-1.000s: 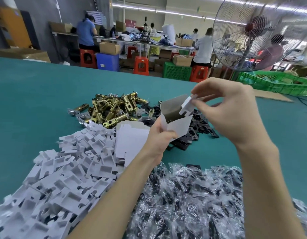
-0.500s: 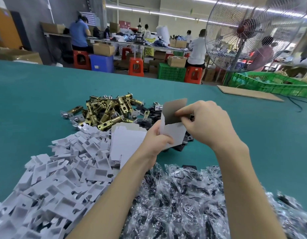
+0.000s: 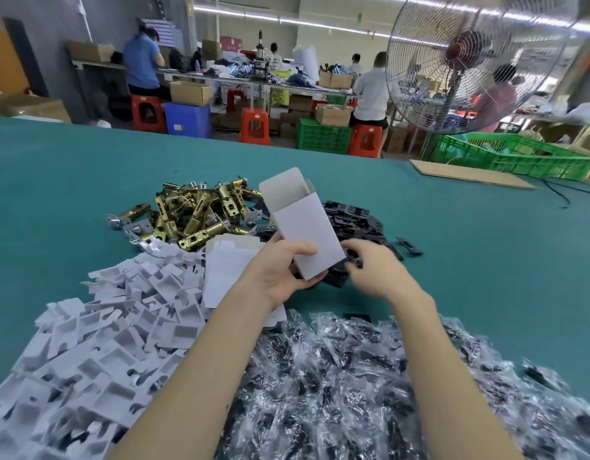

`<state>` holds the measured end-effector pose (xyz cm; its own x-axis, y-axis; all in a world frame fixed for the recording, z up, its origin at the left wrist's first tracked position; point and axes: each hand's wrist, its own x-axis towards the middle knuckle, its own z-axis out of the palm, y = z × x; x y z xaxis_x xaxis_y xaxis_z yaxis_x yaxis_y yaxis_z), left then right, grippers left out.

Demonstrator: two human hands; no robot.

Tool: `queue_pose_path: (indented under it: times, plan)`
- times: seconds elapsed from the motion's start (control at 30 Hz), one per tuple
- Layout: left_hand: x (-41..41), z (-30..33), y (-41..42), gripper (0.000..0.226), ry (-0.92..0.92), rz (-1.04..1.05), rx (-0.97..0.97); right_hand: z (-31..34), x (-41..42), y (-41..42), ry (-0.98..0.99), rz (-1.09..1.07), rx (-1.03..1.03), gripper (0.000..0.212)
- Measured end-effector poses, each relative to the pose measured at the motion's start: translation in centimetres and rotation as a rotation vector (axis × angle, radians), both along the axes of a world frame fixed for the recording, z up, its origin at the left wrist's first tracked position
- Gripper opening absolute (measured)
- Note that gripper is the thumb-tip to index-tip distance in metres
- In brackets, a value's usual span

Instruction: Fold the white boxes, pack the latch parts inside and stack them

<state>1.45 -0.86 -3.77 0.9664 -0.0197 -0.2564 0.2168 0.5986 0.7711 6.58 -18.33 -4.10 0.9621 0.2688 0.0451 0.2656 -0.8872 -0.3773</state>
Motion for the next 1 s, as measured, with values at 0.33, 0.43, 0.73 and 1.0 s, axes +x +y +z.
queue_pose_path:
  times: [0.33, 0.43, 0.73, 1.0]
  plan:
    - [0.0, 0.0, 0.3, 0.046, -0.057, 0.013, 0.276, -2.4, 1.0, -0.5, -0.049, -0.124, 0.049, 0.019]
    - [0.0, -0.1, 0.5, 0.048, -0.062, 0.007, 0.288, -2.0, 1.0, -0.8, -0.102, -0.16, 0.16, 0.02]
    - [0.1, -0.4, 0.7, 0.049, -0.058, -0.042, 0.308, 0.2, 0.9, -3.0, -0.019, -0.182, 0.595, 0.025]
    - [-0.1, -0.3, 0.8, 0.044, -0.067, -0.246, 0.383, 6.7, -1.3, -2.9, 0.026, -0.013, 1.23, 0.023]
